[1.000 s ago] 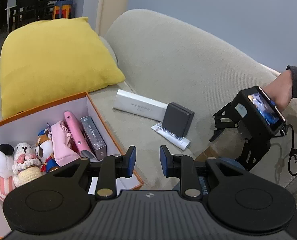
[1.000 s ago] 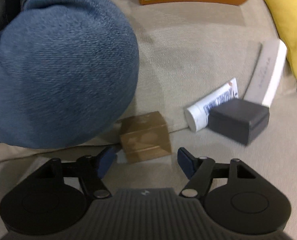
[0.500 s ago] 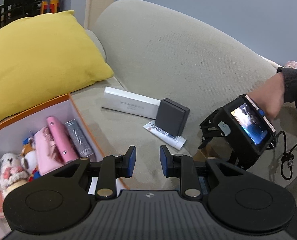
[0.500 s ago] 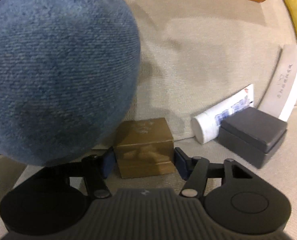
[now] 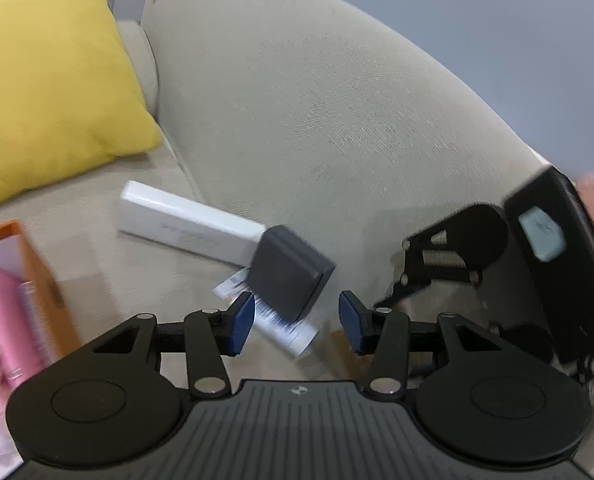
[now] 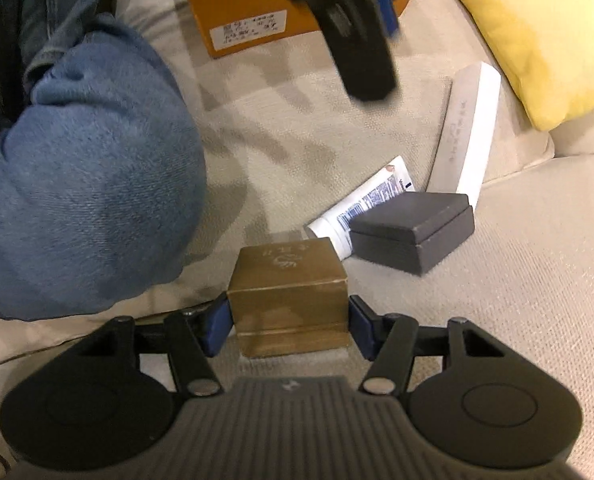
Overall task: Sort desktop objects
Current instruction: 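Grasp the gold box with the right tool while the left grasps the grey case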
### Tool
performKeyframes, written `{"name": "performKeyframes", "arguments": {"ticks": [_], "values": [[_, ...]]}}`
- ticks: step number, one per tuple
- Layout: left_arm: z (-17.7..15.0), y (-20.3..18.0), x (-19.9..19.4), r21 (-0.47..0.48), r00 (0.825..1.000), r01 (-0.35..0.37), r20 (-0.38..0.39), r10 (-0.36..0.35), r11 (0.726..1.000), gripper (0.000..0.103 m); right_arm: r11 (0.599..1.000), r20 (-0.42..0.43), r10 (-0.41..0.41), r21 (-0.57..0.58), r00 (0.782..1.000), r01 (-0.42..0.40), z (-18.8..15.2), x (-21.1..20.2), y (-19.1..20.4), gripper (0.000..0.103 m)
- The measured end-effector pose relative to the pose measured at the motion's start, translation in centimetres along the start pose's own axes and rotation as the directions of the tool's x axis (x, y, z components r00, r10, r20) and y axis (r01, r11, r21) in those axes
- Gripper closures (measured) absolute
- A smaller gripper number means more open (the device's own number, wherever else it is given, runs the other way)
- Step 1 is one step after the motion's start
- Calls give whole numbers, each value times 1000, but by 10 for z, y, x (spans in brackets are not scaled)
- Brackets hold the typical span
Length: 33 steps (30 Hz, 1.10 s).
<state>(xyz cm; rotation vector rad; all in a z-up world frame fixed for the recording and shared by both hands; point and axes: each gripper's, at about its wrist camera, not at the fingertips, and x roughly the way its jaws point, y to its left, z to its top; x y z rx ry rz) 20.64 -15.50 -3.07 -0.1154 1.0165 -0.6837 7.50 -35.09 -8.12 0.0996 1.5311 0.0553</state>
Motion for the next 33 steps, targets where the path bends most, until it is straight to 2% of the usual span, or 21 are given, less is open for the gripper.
{"name": "performKeyframes", "arguments": {"ticks": [9, 14, 21, 28, 33], "values": [[36, 21, 83, -225, 993, 3, -111, -28, 974, 47, 990, 10, 114, 79, 993, -115, 6, 4, -25, 41], [41, 30, 104, -271, 987, -7, -156, -36, 963, 46, 978, 13, 164, 127, 986, -165, 11, -1, -33, 41], [46, 28, 126, -280, 978, -17, -204, -42, 960, 44, 963, 11, 205, 175, 979, -204, 20, 4, -38, 40], [49, 17, 134, -218, 971, -82, -238, 28, 972, 42, 958, 13, 209, 196, 978, -208, 26, 6, -40, 40], [46, 17, 129, -194, 971, -77, -237, 29, 978, 47, 950, 19, 209, 235, 978, -208, 26, -2, -40, 40]]}}
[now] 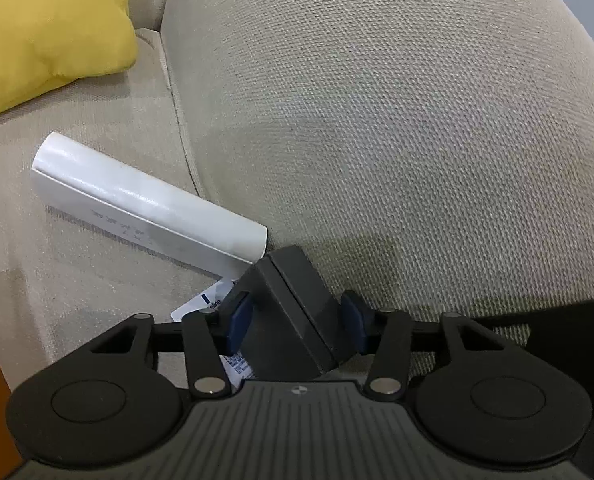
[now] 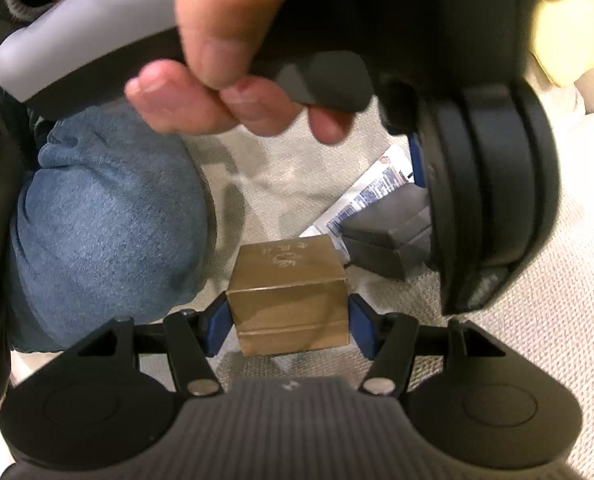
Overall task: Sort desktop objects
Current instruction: 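Grasp the gold box with the right tool while the left grasps the grey case, then lift the grey case with the left tool while the right lifts the gold box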
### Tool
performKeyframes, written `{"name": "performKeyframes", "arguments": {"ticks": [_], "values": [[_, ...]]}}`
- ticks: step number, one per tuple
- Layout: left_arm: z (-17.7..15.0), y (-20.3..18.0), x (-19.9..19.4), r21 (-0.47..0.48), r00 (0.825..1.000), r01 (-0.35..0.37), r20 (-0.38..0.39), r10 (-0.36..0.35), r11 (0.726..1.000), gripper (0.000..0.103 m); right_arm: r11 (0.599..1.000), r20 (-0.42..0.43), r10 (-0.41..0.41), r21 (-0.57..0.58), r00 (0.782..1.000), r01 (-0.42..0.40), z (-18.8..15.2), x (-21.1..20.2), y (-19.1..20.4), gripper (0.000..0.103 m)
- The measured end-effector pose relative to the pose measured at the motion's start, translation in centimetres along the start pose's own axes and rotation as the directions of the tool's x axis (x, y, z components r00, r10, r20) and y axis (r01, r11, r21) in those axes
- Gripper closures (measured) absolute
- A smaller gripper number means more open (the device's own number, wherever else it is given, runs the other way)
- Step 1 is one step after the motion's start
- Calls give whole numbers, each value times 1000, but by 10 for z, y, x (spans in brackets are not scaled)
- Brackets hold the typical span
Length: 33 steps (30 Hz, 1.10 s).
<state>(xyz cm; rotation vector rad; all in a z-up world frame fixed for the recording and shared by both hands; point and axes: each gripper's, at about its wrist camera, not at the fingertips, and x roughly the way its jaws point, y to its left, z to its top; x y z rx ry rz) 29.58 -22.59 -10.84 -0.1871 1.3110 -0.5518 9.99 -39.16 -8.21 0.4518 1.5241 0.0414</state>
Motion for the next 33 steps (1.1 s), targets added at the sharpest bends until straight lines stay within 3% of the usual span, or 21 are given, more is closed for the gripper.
{"name": "performKeyframes", "arguments": {"ticks": [8, 14, 21, 24, 27, 33], "values": [[-10, 32, -21, -31, 998, 51, 39, -50, 998, 51, 998, 13, -1, 67, 1000, 0, 4, -6, 3, 41], [-11, 58, -25, -99, 994, 98, 60, -92, 990, 57, 993, 5, -47, 106, 999, 46, 1, -16, 2, 41], [-10, 73, -3, -210, 978, 208, 56, -201, 955, 58, 991, -31, -58, 121, 998, 61, 10, -2, -6, 41], [-14, 73, -9, -204, 984, 177, 68, -167, 963, 58, 989, -32, -47, 139, 998, 51, 9, -4, -8, 41], [-17, 78, -17, -229, 990, 138, 73, -125, 963, 47, 988, -34, -39, 149, 999, 44, 9, -5, -9, 41], [-29, 89, 2, -326, 989, 145, 10, -151, 934, 41, 984, -32, -8, 179, 999, 13, 9, -5, -13, 41]]}}
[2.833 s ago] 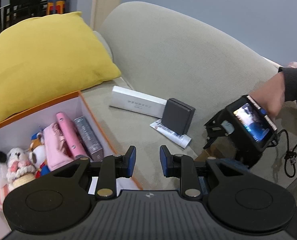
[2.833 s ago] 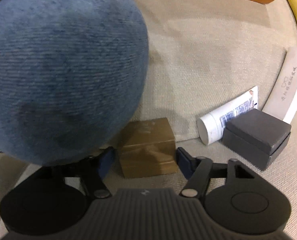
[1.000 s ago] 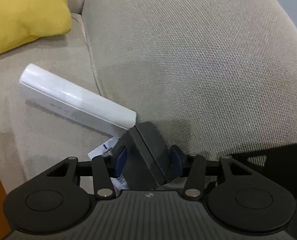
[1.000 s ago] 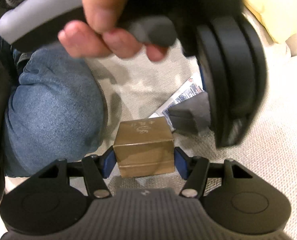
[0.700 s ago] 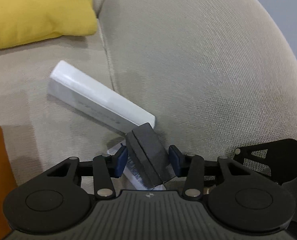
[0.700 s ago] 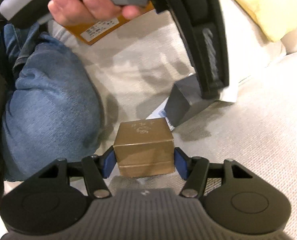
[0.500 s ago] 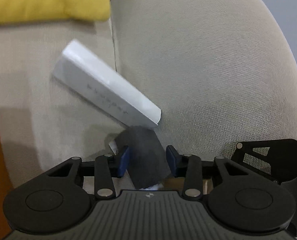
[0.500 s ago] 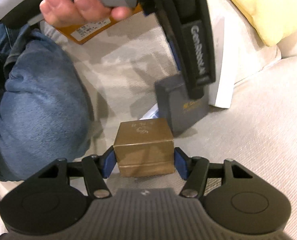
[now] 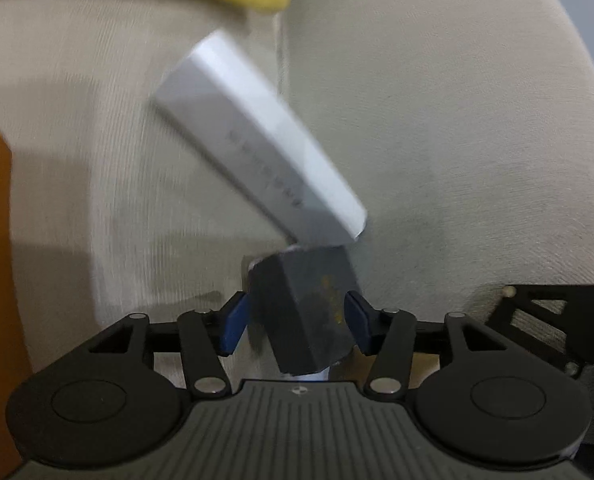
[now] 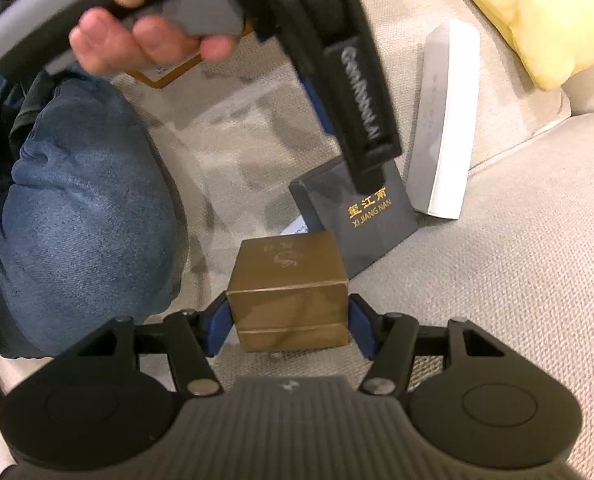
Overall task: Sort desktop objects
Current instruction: 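Lift the grey case with the left tool while the right lifts the gold box, then carry the gold box and grey case over the orange box with both tools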
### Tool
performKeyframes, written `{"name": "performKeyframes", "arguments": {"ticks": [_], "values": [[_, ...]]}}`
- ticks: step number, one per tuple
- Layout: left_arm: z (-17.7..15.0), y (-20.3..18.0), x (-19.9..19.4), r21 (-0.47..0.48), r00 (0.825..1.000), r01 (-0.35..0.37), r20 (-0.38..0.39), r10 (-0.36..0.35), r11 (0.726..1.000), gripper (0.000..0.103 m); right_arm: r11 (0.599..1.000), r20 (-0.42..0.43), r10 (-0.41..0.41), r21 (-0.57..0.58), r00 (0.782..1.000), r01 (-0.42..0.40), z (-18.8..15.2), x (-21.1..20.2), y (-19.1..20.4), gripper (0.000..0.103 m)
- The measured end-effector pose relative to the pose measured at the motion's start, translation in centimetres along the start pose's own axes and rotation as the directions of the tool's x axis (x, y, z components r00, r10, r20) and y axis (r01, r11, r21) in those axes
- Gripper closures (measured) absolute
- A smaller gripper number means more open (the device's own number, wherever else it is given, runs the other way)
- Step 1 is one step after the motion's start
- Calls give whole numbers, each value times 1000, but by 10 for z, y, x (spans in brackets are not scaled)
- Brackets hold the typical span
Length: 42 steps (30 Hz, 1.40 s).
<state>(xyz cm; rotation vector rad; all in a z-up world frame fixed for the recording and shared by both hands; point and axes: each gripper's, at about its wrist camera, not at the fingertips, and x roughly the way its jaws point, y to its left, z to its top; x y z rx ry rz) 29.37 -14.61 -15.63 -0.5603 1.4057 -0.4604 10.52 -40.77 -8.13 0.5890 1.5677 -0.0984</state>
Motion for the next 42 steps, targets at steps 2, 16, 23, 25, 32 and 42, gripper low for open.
{"name": "performKeyframes", "arguments": {"ticks": [2, 16, 23, 25, 32, 42], "values": [[-3, 7, 10, -35, 1000, 17, -18, -18, 999, 41, 1000, 5, 0, 6, 1000, 0, -1, 0, 1, 40], [-11, 1, 8, -25, 995, 74, 74, -72, 997, 56, 996, 37, -18, 83, 999, 15, -4, -4, 11, 41], [-27, -35, -32, 146, 982, 5, 186, -32, 989, 63, 989, 86, -87, 125, 992, 76, -13, -1, 49, 41], [-37, -44, -45, 181, 977, -11, 211, -28, 983, 63, 988, 96, -100, 129, 990, 87, -14, -3, 57, 41], [-64, -48, -137, 289, 943, -64, 330, -37, 955, 63, 982, 153, -166, 114, 974, 149, -11, -34, 79, 41], [-103, 8, -256, 238, 875, -177, 483, 42, 955, 63, 982, 336, -175, -8, 926, 188, 42, -100, 115, 41]]}}
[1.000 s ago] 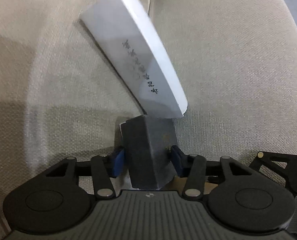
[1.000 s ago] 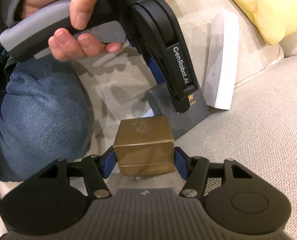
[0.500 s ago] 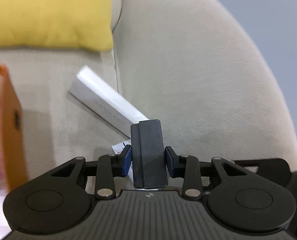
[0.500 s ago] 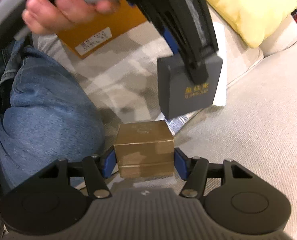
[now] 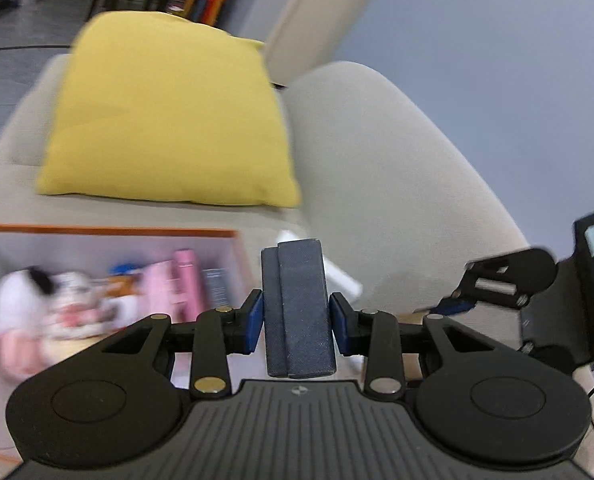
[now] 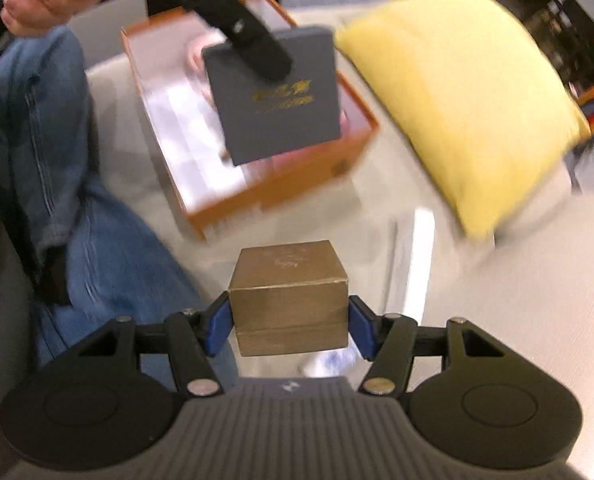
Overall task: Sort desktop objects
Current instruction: 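Carry the gold box and grey case over the orange box with both tools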
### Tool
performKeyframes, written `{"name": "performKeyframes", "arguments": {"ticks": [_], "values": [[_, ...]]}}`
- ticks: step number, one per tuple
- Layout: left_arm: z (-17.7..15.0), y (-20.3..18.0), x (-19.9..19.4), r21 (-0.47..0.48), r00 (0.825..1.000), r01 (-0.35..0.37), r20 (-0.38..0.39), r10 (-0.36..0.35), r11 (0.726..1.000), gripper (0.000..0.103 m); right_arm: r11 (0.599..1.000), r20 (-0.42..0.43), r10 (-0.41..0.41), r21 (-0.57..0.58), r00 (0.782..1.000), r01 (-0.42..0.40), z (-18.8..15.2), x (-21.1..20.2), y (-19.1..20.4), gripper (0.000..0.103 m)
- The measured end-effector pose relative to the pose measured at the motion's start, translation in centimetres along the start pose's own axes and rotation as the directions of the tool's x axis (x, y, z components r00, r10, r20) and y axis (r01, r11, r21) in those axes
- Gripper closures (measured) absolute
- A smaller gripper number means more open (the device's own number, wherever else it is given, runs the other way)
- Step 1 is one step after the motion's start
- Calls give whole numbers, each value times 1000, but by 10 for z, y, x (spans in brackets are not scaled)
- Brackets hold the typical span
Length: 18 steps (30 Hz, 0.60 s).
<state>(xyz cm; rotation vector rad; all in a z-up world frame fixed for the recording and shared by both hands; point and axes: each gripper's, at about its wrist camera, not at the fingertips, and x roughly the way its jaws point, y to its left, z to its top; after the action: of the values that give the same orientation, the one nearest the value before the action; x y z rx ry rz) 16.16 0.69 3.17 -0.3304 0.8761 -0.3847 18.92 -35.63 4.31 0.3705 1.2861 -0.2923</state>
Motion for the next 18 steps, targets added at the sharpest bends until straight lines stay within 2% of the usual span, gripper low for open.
{"name": "performKeyframes", "arguments": {"ticks": [4, 9, 12, 14, 18], "values": [[-10, 29, -14, -13, 998, -65, -9, 64, 998, 63, 995, 34, 29, -98, 999, -26, 40, 1, 11, 41], [-26, 53, -16, -24, 992, -112, -58, 111, 993, 63, 979, -3, 69, -192, 998, -68, 84, 21, 27, 41], [-31, 62, -4, -30, 989, -130, -73, 127, 991, 63, 966, -68, 97, -235, 993, -110, 105, 45, 33, 41], [-32, 69, 0, -42, 989, -118, -95, 114, 992, 63, 952, -124, 110, -271, 986, -141, 121, 63, 36, 41], [-35, 78, 11, -40, 986, -107, -134, 101, 993, 63, 927, -254, 125, -314, 959, -204, 135, 103, 38, 42]]}}
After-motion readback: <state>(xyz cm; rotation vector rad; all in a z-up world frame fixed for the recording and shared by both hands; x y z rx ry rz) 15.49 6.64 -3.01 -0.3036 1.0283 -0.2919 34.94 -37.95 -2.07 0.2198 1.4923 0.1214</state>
